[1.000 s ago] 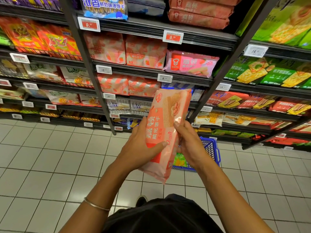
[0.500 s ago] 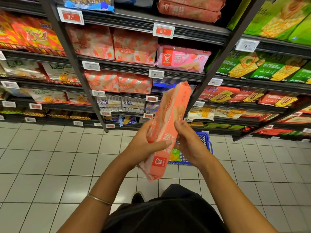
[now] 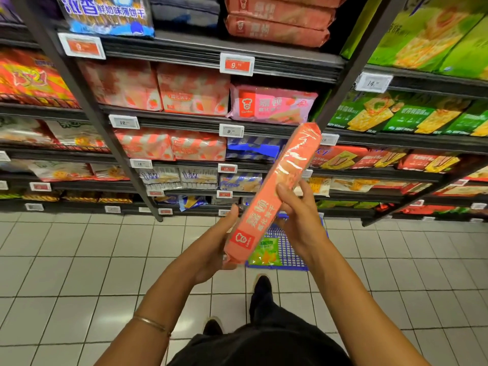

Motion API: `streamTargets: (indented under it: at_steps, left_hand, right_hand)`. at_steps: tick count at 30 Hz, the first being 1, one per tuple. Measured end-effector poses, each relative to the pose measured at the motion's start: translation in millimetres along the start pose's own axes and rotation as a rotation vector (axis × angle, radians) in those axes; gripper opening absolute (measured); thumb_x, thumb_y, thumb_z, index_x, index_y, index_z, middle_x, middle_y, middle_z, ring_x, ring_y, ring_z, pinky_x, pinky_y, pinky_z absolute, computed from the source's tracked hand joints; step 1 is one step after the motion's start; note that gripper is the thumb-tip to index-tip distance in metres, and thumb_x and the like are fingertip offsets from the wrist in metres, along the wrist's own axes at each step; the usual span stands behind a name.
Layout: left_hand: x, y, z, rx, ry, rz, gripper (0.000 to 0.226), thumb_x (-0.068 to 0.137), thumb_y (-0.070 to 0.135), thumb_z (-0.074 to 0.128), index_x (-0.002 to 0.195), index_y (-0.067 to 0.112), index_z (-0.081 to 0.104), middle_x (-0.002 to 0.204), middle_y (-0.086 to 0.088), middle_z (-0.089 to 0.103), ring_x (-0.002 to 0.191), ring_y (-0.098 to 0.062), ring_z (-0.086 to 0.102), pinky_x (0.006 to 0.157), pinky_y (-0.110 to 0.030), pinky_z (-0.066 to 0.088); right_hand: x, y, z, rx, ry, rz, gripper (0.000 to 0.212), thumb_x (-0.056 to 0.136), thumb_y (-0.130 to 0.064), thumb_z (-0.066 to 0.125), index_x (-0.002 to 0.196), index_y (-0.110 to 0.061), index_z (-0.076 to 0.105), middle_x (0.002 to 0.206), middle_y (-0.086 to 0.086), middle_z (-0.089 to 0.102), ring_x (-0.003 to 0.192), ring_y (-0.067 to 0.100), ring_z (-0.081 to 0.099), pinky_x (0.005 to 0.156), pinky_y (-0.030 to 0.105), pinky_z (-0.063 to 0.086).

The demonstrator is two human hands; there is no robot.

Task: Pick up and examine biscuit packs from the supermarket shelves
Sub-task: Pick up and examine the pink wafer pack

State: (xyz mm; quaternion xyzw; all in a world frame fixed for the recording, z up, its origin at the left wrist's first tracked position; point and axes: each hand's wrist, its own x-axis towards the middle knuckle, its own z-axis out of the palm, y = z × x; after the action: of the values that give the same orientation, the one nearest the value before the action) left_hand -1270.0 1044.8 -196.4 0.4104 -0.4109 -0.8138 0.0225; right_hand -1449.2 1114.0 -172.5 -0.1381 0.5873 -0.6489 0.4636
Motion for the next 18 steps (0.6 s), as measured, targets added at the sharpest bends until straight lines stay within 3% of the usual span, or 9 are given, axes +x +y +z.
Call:
streamTargets:
  at_steps: [2,4,7,9,12,15,18]
  left_hand:
    - [5,5,-5,-0.133,-0.006,-0.039,0.064,0.081,0.076,0.059,0.120,0.028,0.077,0.125,-0.012,0.075,0.114,-0.031,0.073,0.087,-0.051,0.059]
    - [17,16,-3,-0.248,0.004,-0.064,0.065,0.082,0.065,0.070,0.128,0.019,0.073,0.128,-0.020,0.072,0.115,-0.040,0.071,0.079,-0.050,0.063]
    - [33,40,4,-0.333,0.016,-0.059,0.059,0.086,0.052,0.072,0.132,0.016,0.070,0.129,-0.018,0.072,0.113,-0.037,0.072,0.079,-0.043,0.064]
    - [42,54,8,-0.296,0.079,0.035,0.053,0.088,0.050,0.069,0.130,0.017,0.070,0.127,-0.016,0.073,0.109,-0.031,0.072,0.078,-0.038,0.061]
    - [64,73,11,-0.316,0.274,0.261,0.059,0.089,0.030,0.076,0.138,0.011,0.051,0.127,-0.014,0.072,0.103,-0.031,0.073,0.072,-0.044,0.062]
    - [77,97,15,-0.260,0.507,0.480,0.083,0.085,0.010,0.081,0.153,0.024,0.036,0.135,-0.012,0.068,0.114,-0.033,0.072,0.091,-0.060,0.060]
    - [85,120,21,-0.123,0.614,0.671,0.092,0.073,0.016,0.090,0.149,0.032,0.040,0.127,-0.001,0.071,0.106,-0.015,0.075,0.081,-0.037,0.065]
  right_hand:
    - [13,-8,-2,0.036,-0.001,-0.028,0.114,0.063,-0.043,0.089,0.157,-0.035,0.025,0.119,0.000,0.076,0.111,0.020,0.072,0.088,0.048,0.057]
    - [26,-12,-2,0.082,-0.041,-0.062,0.115,0.070,-0.030,0.087,0.160,-0.033,0.016,0.118,0.000,0.076,0.106,0.019,0.073,0.081,0.040,0.059]
    - [42,-26,-5,0.130,-0.133,-0.115,0.099,0.076,-0.015,0.076,0.160,-0.024,0.024,0.132,0.008,0.065,0.112,0.025,0.068,0.087,0.043,0.058]
    - [56,-40,-13,0.130,-0.239,-0.141,0.084,0.079,-0.010,0.070,0.155,-0.013,0.034,0.121,0.003,0.068,0.104,0.021,0.068,0.084,0.038,0.058]
    - [80,-64,-29,0.172,-0.307,-0.178,0.058,0.084,-0.007,0.064,0.138,-0.008,0.046,0.096,-0.007,0.073,0.084,0.007,0.070,0.073,0.026,0.058]
    - [103,-84,-44,0.346,-0.320,-0.118,0.046,0.087,-0.014,0.064,0.133,-0.011,0.054,0.118,0.005,0.071,0.111,0.020,0.068,0.088,0.039,0.059]
    - [126,-94,-63,0.530,-0.253,0.021,0.044,0.090,-0.023,0.068,0.133,-0.012,0.065,0.133,0.014,0.066,0.132,0.034,0.059,0.095,0.053,0.056]
